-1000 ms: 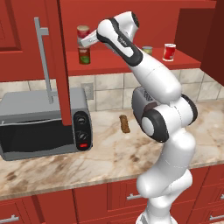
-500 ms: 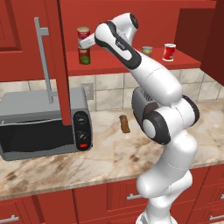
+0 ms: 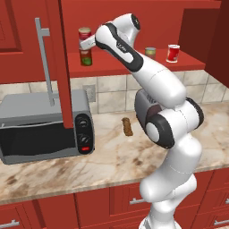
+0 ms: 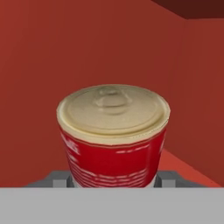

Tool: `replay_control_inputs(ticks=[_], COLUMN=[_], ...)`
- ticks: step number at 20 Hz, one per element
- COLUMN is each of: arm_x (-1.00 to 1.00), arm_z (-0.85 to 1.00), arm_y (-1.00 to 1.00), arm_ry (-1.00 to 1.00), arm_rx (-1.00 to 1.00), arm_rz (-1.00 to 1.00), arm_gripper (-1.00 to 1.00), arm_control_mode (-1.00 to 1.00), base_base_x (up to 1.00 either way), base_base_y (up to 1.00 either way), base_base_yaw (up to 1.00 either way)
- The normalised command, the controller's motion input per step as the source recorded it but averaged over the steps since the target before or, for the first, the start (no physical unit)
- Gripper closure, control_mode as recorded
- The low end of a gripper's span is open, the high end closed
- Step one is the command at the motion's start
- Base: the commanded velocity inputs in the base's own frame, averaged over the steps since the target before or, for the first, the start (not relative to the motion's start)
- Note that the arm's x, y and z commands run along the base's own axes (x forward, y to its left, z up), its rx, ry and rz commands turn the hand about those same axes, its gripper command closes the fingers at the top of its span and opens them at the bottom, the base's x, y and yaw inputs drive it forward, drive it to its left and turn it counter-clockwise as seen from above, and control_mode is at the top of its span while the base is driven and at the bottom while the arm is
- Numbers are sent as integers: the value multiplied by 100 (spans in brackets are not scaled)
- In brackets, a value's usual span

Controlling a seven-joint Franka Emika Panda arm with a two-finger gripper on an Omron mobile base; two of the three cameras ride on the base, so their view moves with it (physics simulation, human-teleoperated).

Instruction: Stack two cans on top of the other two cans in the cabinet.

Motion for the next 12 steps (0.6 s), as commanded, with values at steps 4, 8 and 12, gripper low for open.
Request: replay_control_inputs(ticks=[4,8,12], arm_x=[4,11,10], arm_z=[-12,-8,-6], arm_y=[13,11,5], arm_ry=[2,4,5], arm_rx=[0,0,0], arm_rz=[0,0,0], arm_gripper=[100,100,100], arm_control_mode=[-100,-100,-100], base_base_x=[0,0,0], base_base_y=[0,0,0], base_base_yaw=[0,0,0])
